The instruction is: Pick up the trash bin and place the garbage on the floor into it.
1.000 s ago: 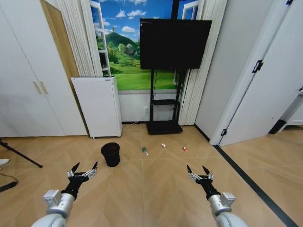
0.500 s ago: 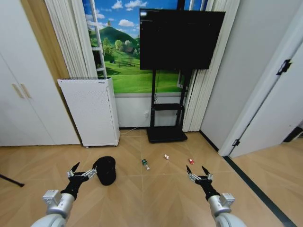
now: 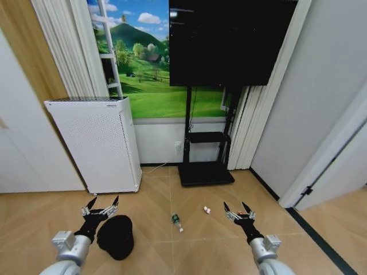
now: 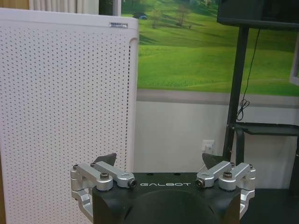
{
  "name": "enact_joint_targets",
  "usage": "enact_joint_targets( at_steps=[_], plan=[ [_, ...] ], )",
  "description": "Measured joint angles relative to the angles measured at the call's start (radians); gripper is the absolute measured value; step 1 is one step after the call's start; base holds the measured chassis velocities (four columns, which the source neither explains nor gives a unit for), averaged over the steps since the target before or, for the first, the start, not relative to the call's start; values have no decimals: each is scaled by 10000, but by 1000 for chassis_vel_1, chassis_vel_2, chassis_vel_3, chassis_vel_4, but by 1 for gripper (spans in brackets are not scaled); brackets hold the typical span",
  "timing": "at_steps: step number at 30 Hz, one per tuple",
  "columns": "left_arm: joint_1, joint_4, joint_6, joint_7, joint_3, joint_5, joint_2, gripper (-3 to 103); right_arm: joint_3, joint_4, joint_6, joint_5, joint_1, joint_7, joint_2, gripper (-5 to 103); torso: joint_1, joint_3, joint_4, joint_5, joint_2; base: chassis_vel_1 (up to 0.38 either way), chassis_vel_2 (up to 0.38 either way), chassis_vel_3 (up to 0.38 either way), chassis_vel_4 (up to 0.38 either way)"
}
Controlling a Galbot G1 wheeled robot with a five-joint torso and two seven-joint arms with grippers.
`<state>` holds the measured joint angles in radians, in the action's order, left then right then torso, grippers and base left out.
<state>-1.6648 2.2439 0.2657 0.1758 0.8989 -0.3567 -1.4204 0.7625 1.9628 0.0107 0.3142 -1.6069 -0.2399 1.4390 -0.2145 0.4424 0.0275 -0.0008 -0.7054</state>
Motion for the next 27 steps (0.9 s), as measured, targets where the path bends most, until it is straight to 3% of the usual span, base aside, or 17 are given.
enact_joint_targets(
  at_steps=[3, 6, 9, 11, 12, 25, 27],
  plan=[
    [0, -1, 5, -21, -55, 120, -38, 100, -40, -29, 51, 20, -2, 27, -28, 100, 0, 1, -2, 15, 0, -350, 361, 357, -360],
    [28, -50, 5, -124, -125, 160, -57, 100, -107, -115, 46, -20, 48, 251, -21, 100, -1, 1, 0, 0, 1, -343, 349, 339, -349],
    [69, -92, 5, -168, -158, 181, -60, 100, -110, -181, 29, -21, 78, 289, -21, 100, -6, 3, 2, 9, 2, -256, 316, 302, -263],
    [105, -132, 69, -263, -199, 237, -64, 100, -110, -234, 12, 50, 96, 318, -33, 100, -10, 4, -7, 12, 3, -213, 209, 162, -160],
    [120, -144, 144, -338, -226, 295, -68, 100, -106, -265, 4, 70, 97, 325, -35, 100, -7, -1, 7, 2, 12, -124, 98, 106, -62],
    [217, -324, 279, -456, -245, 435, -13, 100, -339, -455, -8, 3, 214, 333, 33, 100, 188, -256, 0, 7, 441, 14, -18, -32, 23],
    [248, -410, 306, -453, -234, 436, 12, 100, -439, -543, -5, -70, 285, 338, 60, 100, 280, -396, 2, 8, 695, 0, 0, 0, 0]
  ],
)
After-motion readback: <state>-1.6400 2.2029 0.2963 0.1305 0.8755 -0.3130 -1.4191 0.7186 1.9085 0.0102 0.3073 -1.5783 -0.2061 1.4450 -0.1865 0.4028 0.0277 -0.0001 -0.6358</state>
